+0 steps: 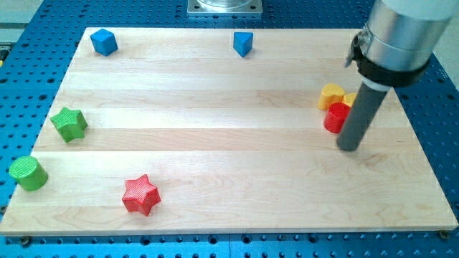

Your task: Place the red star to the left of the red circle

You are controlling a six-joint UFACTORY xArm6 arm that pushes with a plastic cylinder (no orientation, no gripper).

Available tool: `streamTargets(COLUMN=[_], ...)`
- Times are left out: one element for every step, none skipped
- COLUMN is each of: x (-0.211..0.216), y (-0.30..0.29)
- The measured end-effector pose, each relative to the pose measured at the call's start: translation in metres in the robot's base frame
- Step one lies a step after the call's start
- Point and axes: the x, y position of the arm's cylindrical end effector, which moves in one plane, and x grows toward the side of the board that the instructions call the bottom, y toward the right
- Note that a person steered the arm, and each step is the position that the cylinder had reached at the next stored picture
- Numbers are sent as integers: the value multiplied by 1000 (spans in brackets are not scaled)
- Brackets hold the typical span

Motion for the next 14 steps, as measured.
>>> streamTargets(x=[-26,-42,25,114,114,114,92,50,86,54,18,-1,-22,-39], y=[-19,-20,-45,-122,-177,-299,-331,-306,-338,-387,-318,-227,-163,-165])
